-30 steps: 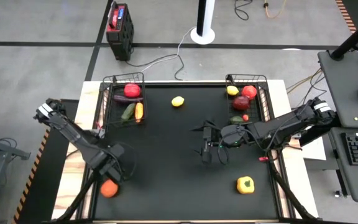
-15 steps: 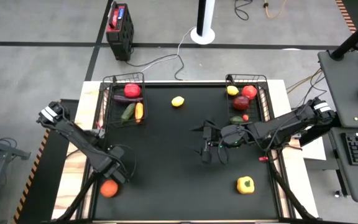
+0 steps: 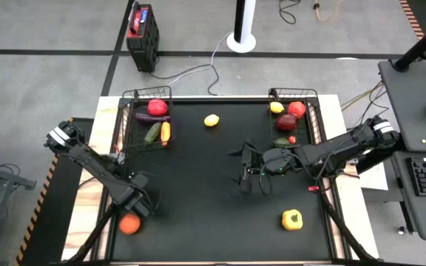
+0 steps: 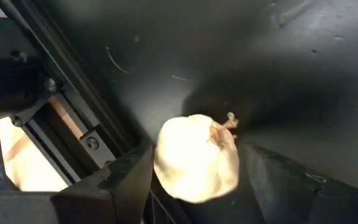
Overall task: Sort produce into baskets
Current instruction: Put the white garlic into the left wire basket
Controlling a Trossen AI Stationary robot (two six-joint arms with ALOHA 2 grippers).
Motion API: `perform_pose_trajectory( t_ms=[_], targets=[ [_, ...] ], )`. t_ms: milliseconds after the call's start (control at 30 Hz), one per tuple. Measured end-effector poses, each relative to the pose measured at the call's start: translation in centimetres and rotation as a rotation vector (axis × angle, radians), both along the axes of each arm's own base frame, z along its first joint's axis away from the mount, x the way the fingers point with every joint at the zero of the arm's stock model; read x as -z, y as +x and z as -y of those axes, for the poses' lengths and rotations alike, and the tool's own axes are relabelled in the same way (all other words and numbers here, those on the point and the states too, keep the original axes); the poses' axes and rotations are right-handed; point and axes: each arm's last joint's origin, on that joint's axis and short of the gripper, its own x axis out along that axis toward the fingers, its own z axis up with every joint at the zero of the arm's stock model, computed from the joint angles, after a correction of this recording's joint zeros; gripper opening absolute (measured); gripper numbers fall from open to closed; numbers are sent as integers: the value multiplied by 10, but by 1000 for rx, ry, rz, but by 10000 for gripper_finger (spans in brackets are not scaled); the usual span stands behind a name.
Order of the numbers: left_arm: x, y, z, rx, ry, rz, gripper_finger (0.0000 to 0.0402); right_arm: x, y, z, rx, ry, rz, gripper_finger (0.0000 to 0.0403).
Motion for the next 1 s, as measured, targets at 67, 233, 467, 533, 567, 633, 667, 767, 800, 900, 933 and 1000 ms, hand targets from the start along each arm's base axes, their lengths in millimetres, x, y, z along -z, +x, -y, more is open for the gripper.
perform_pose_trajectory(
  t_ms=[67, 233, 467, 533, 567, 633, 667, 767, 800, 900, 933, 1000],
  targets=[
    [4, -2, -2, -9, 5, -2, 233, 0, 0, 0, 0, -1, 0, 331],
    [13, -4, -4, -16, -6, 12, 232, 0, 0, 0, 0, -1, -1, 331],
    [13, -3, -3, -9, -15, 22, 194, 0, 0, 0, 0, -1, -2, 331],
    [12, -2, -2, -2, -19, 25, 168, 0, 0, 0, 0, -1, -2, 331],
    [11, -1, -1, 2, -21, 29, 155, 0, 0, 0, 0, -1, -2, 331],
    [10, 0, -1, 9, -23, 36, 139, 0, 0, 0, 0, -1, -2, 331],
    [9, 0, 0, 13, -23, 42, 139, 0, 0, 0, 0, -1, -2, 331],
    [3, 6, 3, 54, -12, 93, 139, 0, 0, 0, 0, -1, -2, 331],
    [-1, 9, 5, 78, -6, 121, 139, 0, 0, 0, 0, -3, -2, 331],
    [-18, 23, 11, 177, 41, 257, 146, 0, -1, 0, -1, -4, -3, 331],
    [-26, 28, 14, 212, 70, 316, 150, -1, -1, 0, -2, -8, -2, 331],
    [-43, 40, 19, 290, 137, 440, 153, -1, -1, 0, -8, -28, -7, 331]
  ],
)
